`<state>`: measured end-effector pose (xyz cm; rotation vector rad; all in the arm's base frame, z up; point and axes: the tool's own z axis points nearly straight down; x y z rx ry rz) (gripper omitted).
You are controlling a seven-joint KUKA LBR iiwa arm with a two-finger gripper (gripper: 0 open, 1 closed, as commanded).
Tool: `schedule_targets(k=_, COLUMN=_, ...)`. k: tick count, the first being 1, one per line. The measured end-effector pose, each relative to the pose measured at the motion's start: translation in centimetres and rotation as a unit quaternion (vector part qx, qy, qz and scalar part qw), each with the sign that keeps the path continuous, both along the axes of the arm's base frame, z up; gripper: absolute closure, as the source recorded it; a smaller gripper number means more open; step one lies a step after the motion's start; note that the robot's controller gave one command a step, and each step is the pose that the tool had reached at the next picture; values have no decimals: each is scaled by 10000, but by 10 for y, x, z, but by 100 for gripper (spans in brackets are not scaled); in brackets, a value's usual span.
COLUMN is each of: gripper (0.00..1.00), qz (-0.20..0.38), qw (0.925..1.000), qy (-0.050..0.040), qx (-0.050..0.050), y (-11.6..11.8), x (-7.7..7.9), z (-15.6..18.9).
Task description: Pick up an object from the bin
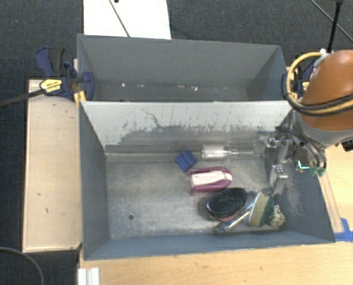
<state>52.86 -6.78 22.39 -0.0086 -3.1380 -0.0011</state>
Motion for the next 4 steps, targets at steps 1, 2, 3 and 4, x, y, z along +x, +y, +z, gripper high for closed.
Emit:
schedule_targets(k=1, gripper=0, qz=26, qw=10000, qy=16, qx=19, y=6, x=-23, z=-154)
schedule_targets(k=2, gripper=0, qz=314, qw=9995, qy=-21, qx=18, y=93, x=-37, z=-154)
schedule_targets(k=3, gripper=0, qz=1790, qw=9838, qy=-40, qx=-13, y=24, x=-29, z=-143)
schedule_targets(k=4, gripper=100, qz=1815, qw=9834, qy=-37, qx=-4, y=26, x=-30, z=-144)
